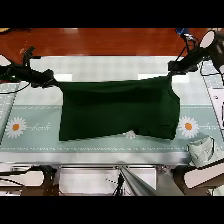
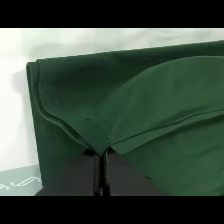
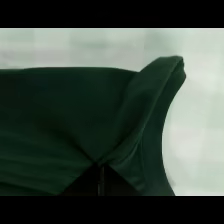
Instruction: Fold the shirts.
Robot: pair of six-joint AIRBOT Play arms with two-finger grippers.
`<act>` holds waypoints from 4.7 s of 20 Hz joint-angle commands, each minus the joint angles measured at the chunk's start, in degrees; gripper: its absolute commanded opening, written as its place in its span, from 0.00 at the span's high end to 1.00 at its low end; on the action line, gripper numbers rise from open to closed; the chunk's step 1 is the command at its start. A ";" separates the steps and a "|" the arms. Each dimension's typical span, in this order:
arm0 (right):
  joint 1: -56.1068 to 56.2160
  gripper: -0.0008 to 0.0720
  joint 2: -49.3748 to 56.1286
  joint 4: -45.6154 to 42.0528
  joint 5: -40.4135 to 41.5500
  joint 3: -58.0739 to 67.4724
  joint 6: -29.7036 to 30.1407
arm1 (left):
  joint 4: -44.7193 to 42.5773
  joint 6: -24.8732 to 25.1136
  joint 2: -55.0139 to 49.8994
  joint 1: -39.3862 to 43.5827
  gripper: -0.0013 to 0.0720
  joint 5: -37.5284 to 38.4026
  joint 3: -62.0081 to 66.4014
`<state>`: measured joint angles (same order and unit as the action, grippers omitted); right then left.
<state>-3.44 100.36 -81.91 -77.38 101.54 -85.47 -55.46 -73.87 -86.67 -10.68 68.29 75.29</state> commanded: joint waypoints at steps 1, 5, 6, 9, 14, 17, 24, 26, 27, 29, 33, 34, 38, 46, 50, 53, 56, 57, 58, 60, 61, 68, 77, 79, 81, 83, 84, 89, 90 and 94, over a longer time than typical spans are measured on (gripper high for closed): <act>0.04 0.80 0.17 0.04 -2.64 0.07 -1.07 | 0.09 -0.39 -0.20 0.48 0.61 1.57 0.00; -0.85 0.57 -2.49 -7.13 -14.62 0.17 4.85 | 0.02 -0.48 0.70 -2.21 0.37 9.97 0.07; -1.88 0.57 -4.04 -8.31 -17.11 0.17 3.67 | 0.00 -0.48 1.27 -3.67 0.37 12.76 0.04; -6.21 0.57 -8.09 -10.14 -24.81 -0.02 3.21 | -0.74 1.14 3.74 -7.96 0.37 19.65 -1.07; -15.50 0.40 -17.84 -8.09 -23.08 -15.85 4.79 | -1.05 4.24 12.22 -14.64 0.35 19.04 -19.78; -20.44 0.40 -22.53 1.25 -15.54 -27.17 7.58 | -1.03 7.30 14.64 -17.14 0.24 17.81 -32.26; -21.68 0.40 -23.52 9.88 -9.55 -32.04 9.66 | 1.53 8.50 14.47 -16.72 0.16 10.86 -44.33; -21.68 0.40 -23.54 11.28 -9.60 -32.04 9.64 | 1.51 8.41 14.45 -14.53 0.16 9.09 -44.87; -21.68 0.40 -23.67 11.58 -9.64 -32.04 9.64 | 1.53 8.00 14.45 -12.96 0.16 8.15 -44.87; -21.68 0.40 -24.44 11.58 -9.60 -32.04 9.68 | 1.55 5.07 14.43 -9.81 0.22 4.87 -44.83; -21.70 0.39 -26.58 9.42 -10.73 -32.06 10.45 | 3.10 5.27 14.47 -5.57 0.96 2.10 -44.81; -21.86 0.33 -26.82 7.28 -11.58 -32.68 10.75 | 3.04 5.27 14.47 -5.55 0.96 2.34 -44.81; -22.82 0.32 -28.55 7.32 -10.95 -43.82 10.86 | 3.08 6.36 14.53 -5.73 0.96 2.86 -44.81; -22.80 0.32 -31.17 15.63 -0.02 -60.43 11.28 | 3.28 6.36 14.53 -5.73 0.96 2.86 -44.81; -20.28 0.32 -31.17 15.34 3.61 -64.26 9.99 | 4.35 6.38 14.58 -5.73 0.96 2.86 -44.44; -15.06 0.55 -31.17 14.23 9.46 -65.46 6.10 | 5.25 6.38 14.60 -5.73 0.96 2.89 -43.36; -13.00 0.95 -31.30 13.86 10.64 -64.15 3.02 | 5.55 7.41 14.64 -5.73 0.96 4.11 -40.81; -13.07 0.95 -31.89 13.84 8.50 -62.25 3.80 | 5.60 7.41 14.80 -5.79 0.96 4.92 -39.15; -13.31 0.95 -33.18 13.81 6.54 -59.69 5.57 | 5.66 7.39 15.23 -5.79 0.96 5.90 -36.72; -13.29 0.95 -37.24 13.33 5.81 -52.72 6.86 | 6.73 7.39 16.70 -6.08 0.96 7.32 -30.38; -13.29 0.95 -39.47 13.86 8.83 -48.92 6.71 | 7.32 7.34 17.42 -6.43 0.96 7.19 -26.71; -13.22 0.96 -31.10 26.82 29.88 -35.45 6.25 | 17.46 6.16 15.17 -4.28 0.96 -7.89 -10.21; -6.60 0.96 -13.31 26.88 46.99 -31.26 7.08 | 18.25 6.16 -1.11 0.48 0.96 -17.51 -9.94; -6.56 0.95 -10.71 26.95 46.40 -31.26 7.06 | 18.27 6.16 -2.84 0.70 0.96 -19.98 -9.92; -6.58 0.95 -9.05 26.91 45.70 -31.26 7.10 | 18.27 6.19 -4.13 1.01 0.91 -20.09 -9.97; -6.60 0.73 -8.66 26.49 45.70 -31.26 7.13 | 18.21 6.19 -4.46 1.18 0.59 -19.54 -9.99; -6.88 0.55 -9.09 25.38 45.55 -31.23 7.17 | 18.23 6.34 -4.33 0.87 0.41 -19.10 -9.92; -9.40 0.31 -13.49 -2.40 32.30 -25.46 6.73 | 18.18 6.36 -4.09 -5.25 0.30 -6.43 -3.65; -10.08 0.31 -13.84 -8.94 28.65 -23.89 5.31 | 18.18 6.34 -4.02 -6.49 0.30 -3.52 -1.90; -16.63 0.24 -12.66 -1.05 21.29 -22.45 4.68 | 18.23 6.34 -2.73 -8.55 0.31 1.68 1.88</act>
<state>-16.19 87.26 -84.31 -49.04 77.73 -79.94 -37.34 -67.53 -90.15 -17.65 64.84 74.63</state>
